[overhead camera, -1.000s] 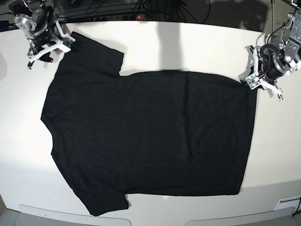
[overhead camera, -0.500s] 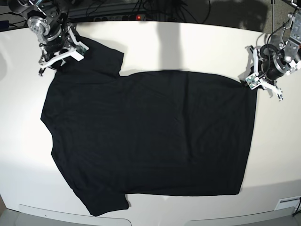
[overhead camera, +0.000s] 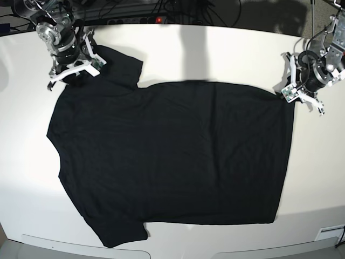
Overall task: Fold the T-shirt properly
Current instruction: 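Move the right gripper to the sleeve-shoulder corner and grasp it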
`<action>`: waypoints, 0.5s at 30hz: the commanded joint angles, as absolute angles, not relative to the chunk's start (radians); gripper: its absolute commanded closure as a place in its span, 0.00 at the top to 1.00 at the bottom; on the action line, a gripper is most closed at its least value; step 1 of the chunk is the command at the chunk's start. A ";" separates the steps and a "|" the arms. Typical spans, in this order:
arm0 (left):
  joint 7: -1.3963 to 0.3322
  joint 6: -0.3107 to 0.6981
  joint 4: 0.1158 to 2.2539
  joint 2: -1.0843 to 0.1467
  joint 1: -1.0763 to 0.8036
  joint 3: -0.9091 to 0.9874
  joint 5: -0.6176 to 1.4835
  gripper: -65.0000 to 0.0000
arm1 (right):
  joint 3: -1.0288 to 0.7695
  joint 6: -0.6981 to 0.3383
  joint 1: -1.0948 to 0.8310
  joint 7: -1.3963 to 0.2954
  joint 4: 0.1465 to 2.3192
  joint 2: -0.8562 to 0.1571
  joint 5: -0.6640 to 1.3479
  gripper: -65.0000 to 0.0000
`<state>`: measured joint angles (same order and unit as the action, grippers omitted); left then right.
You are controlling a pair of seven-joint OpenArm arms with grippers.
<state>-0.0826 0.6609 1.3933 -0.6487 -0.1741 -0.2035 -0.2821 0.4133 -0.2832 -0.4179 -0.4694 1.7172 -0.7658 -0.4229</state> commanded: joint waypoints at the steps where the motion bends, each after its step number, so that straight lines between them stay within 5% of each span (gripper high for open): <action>1: -0.147 0.698 1.389 -0.660 -0.183 -0.207 -0.301 0.00 | 0.414 -0.326 -0.416 -0.479 1.723 -0.776 -0.402 0.43; 5: -0.149 0.698 1.389 -0.660 -0.182 -0.207 -0.301 0.00 | 0.414 -0.372 -0.413 -0.488 1.723 -0.775 -0.382 0.41; 11: -0.149 0.698 1.389 -0.660 -0.183 -0.207 -0.300 0.00 | 0.414 -0.366 -0.400 -0.522 1.723 -0.775 -0.381 0.00; 15: -0.150 0.698 1.389 -0.661 -0.183 -0.207 -0.229 0.00 | 0.414 -0.268 -0.385 -0.567 1.724 -0.776 -0.382 0.00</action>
